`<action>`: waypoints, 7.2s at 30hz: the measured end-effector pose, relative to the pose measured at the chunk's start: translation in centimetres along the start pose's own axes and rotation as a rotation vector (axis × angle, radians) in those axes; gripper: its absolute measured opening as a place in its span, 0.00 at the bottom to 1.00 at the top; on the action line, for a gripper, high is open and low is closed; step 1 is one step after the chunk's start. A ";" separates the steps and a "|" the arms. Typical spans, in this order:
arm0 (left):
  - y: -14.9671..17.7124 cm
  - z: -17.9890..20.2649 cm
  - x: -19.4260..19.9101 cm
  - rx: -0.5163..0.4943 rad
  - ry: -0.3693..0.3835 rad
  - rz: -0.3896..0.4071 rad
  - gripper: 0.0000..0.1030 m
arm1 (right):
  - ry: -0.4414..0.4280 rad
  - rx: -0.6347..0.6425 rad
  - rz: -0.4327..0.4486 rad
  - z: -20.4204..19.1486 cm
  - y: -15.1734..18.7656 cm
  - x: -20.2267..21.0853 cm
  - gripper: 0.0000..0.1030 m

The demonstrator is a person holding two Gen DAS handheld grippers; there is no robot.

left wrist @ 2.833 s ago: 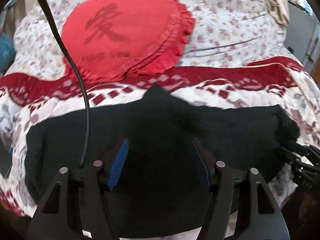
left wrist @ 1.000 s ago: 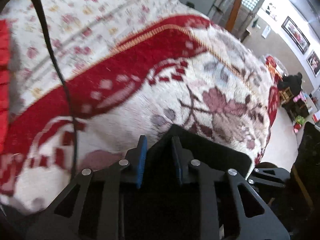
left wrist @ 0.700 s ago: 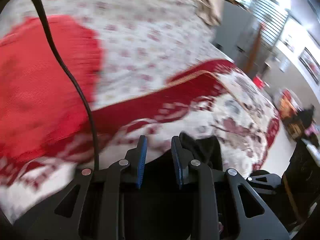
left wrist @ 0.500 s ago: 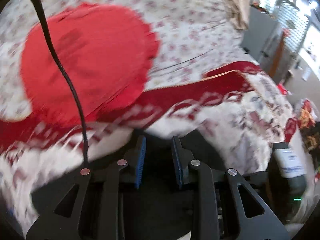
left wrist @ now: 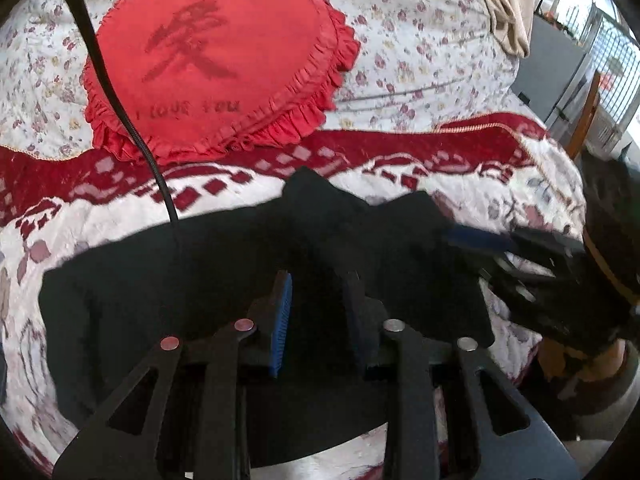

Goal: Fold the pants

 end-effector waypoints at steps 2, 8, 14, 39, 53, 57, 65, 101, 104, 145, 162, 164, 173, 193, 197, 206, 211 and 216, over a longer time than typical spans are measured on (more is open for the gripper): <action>0.5 0.3 -0.7 -0.004 -0.019 -0.008 0.28 | 0.052 0.033 -0.029 -0.7 -0.4 -1.8 0.24; 2.1 -0.4 -2.8 0.040 -0.059 -0.041 0.28 | 0.104 0.055 -0.089 -0.6 -0.9 -6.7 0.24; 2.3 -0.6 -2.6 0.074 -0.051 -0.018 0.32 | 0.094 0.046 -0.065 -0.2 -0.3 -2.6 0.24; 3.2 -2.5 3.3 0.117 -0.200 0.095 0.32 | 0.088 0.104 -0.042 -3.9 1.3 1.4 0.24; 4.9 -6.3 8.9 0.205 -0.261 0.207 0.56 | 0.086 0.166 -0.090 -7.5 1.4 -1.0 0.27; 5.3 -7.0 9.7 0.230 -0.269 0.220 0.56 | 0.102 0.154 -0.081 -7.3 0.5 -1.3 0.32; 6.6 -8.6 10.9 0.290 -0.267 0.228 0.56 | 0.123 0.159 -0.136 -7.3 0.1 -4.0 0.34; 11.8 -13.0 11.0 0.563 -0.224 0.213 0.62 | -0.145 0.352 -0.095 -22.2 -7.5 -8.9 0.59; 11.9 -13.0 10.7 0.569 -0.215 0.210 0.62 | -0.146 0.357 -0.095 -22.6 -7.7 -9.2 0.59; 8.5 -9.1 10.9 0.394 -0.050 0.407 0.28 | -0.242 0.142 -0.053 -19.8 -10.8 -8.6 0.53; 6.3 -2.0 8.1 0.138 -0.057 0.365 0.26 | -0.220 0.021 -0.189 -17.1 -9.6 -4.5 0.87; 6.4 -1.9 8.0 0.131 -0.067 0.358 0.26 | -0.241 0.047 -0.223 -17.5 -8.6 -5.5 0.55; 7.0 0.4 10.2 0.021 0.003 0.305 0.26 | -0.230 -0.049 -0.112 -10.2 -8.2 -1.7 0.20; 3.6 1.2 5.2 -0.019 -0.009 0.179 0.39 | 0.148 -0.205 -0.133 7.3 -2.5 0.3 0.36; 2.5 1.7 3.2 -0.027 -0.019 0.158 0.39 | 0.085 -0.187 -0.077 5.8 -3.8 1.5 0.36; 1.1 1.5 -1.7 -0.010 -0.085 0.079 0.47 | 0.144 -0.034 -0.147 2.1 -2.8 -3.6 0.30; 0.5 1.6 -3.1 0.007 -0.090 0.073 0.59 | 0.130 -0.069 -0.158 3.9 -3.0 -4.6 0.30; 0.9 1.4 -1.8 0.039 -0.086 0.068 0.59 | 0.116 -0.042 -0.107 3.0 -2.9 -0.2 0.30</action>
Point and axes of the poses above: each gripper's, at about its wrist camera, not at the fingertips, and x roughly against the way its jaws point, z to its right, y to its underside, the point moved 2 cm from there along -x, roughly the way its jaws point, and after that the axes turned 13 degrees about y, right-handed, at the moved point
